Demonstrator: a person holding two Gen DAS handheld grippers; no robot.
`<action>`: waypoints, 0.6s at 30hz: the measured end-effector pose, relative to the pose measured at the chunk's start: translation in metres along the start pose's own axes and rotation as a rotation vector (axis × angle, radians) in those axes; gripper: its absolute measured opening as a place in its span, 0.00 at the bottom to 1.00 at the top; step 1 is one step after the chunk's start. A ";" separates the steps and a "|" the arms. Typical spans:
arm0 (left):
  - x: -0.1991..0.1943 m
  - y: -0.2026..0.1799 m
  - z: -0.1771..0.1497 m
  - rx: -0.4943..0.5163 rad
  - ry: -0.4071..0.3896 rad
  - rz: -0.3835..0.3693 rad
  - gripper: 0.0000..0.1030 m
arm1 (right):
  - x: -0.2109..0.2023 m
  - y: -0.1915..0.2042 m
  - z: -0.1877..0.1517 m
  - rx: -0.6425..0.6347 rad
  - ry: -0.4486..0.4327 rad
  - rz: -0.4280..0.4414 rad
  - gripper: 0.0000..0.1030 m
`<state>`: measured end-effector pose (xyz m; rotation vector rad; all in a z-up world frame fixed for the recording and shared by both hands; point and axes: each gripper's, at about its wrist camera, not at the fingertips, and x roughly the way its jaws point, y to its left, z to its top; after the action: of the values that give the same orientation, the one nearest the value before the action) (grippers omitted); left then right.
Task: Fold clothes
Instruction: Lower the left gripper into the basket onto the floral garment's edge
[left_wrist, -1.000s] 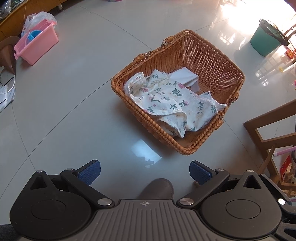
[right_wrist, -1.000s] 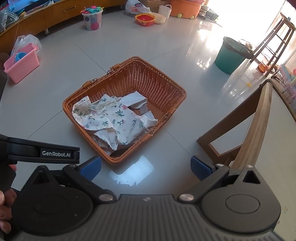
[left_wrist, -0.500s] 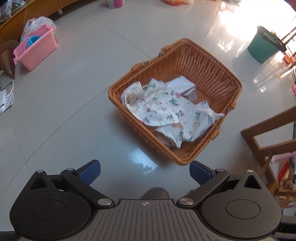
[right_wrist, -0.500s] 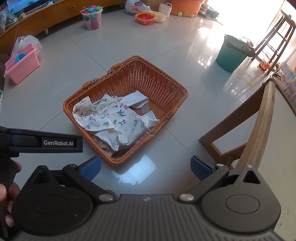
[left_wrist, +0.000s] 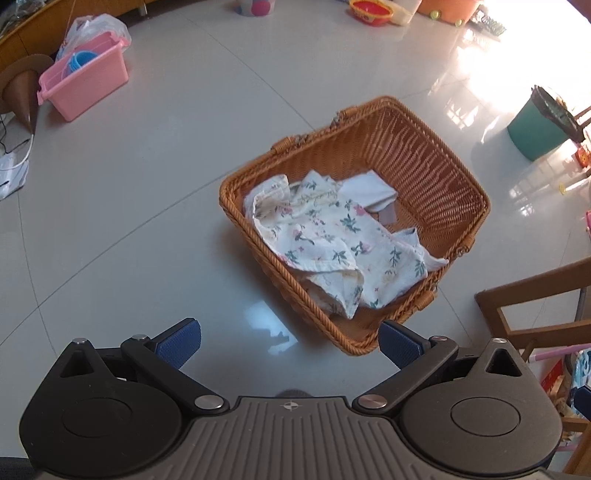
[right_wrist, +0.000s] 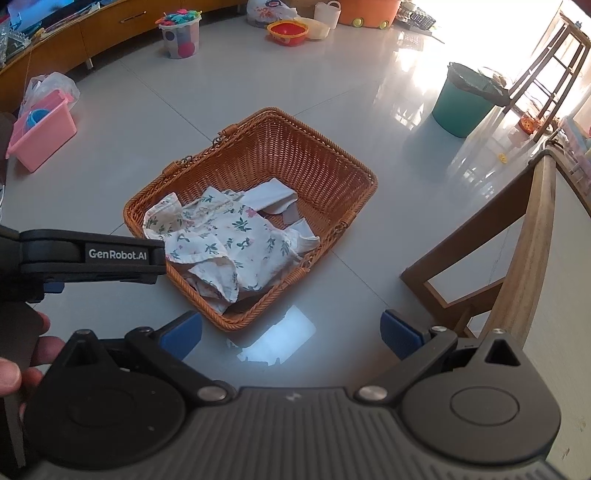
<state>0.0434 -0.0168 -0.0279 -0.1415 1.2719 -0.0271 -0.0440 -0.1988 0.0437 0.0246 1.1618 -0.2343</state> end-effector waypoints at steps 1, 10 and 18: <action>0.001 0.000 0.000 0.000 -0.004 0.007 1.00 | 0.001 0.000 0.000 -0.002 0.001 0.001 1.00; 0.009 0.007 0.019 -0.070 -0.041 0.038 0.99 | 0.007 -0.001 0.004 0.011 0.018 0.018 1.00; 0.035 -0.006 0.046 -0.042 -0.009 0.029 0.98 | 0.013 -0.009 0.008 0.057 0.046 0.029 1.00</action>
<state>0.0983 -0.0222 -0.0472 -0.1588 1.2658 0.0251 -0.0340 -0.2114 0.0355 0.0971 1.1995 -0.2418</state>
